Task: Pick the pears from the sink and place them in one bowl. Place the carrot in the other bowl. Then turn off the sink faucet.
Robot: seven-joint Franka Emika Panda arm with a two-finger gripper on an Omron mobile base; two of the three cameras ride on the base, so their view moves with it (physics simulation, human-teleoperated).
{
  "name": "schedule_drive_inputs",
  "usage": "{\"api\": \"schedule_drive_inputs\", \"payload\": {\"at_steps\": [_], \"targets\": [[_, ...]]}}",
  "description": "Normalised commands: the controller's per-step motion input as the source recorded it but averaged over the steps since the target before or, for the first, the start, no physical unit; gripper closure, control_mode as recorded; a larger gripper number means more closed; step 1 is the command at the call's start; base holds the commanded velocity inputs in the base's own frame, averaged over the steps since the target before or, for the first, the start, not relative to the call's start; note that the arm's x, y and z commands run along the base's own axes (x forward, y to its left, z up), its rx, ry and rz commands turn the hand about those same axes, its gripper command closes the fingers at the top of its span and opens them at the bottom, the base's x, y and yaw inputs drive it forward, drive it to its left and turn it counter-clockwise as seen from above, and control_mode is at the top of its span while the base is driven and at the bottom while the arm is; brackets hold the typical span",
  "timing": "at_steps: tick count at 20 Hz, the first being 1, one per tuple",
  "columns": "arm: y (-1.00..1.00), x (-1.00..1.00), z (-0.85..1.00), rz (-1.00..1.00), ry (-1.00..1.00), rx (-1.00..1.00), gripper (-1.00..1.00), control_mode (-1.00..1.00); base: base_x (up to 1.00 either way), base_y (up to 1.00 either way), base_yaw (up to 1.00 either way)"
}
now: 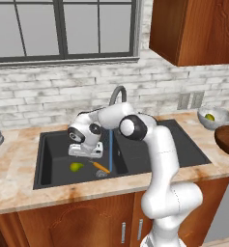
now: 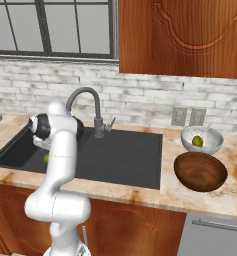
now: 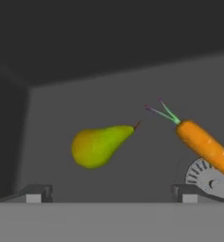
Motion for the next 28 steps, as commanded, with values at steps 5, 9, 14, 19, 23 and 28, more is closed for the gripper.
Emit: {"api": "schedule_drive_inputs", "payload": {"at_steps": [5, 9, 14, 19, 23, 28], "targets": [[0.33, 0.00, -0.22, 0.00, 0.01, -0.03, -1.00, -1.00, 0.00, 0.00, 0.00], [0.31, 0.19, -0.51, -0.01, 0.00, -0.06, -1.00, -1.00, 0.00, 0.00, 0.00], [0.16, 0.17, -0.16, -0.01, 0.00, -0.04, -1.00, -1.00, 0.00, 0.00, 0.00], [0.15, 0.20, -0.02, -0.01, 0.00, -0.02, -1.00, -1.00, 0.00, 0.00, 0.00], [0.02, 0.18, -0.10, -0.06, 0.00, -0.04, -1.00, -1.00, 0.00, 0.00, 0.00], [0.00, 0.12, -0.26, -0.11, 0.00, -0.03, -1.00, -1.00, 0.00, 0.00, 0.00]]}}
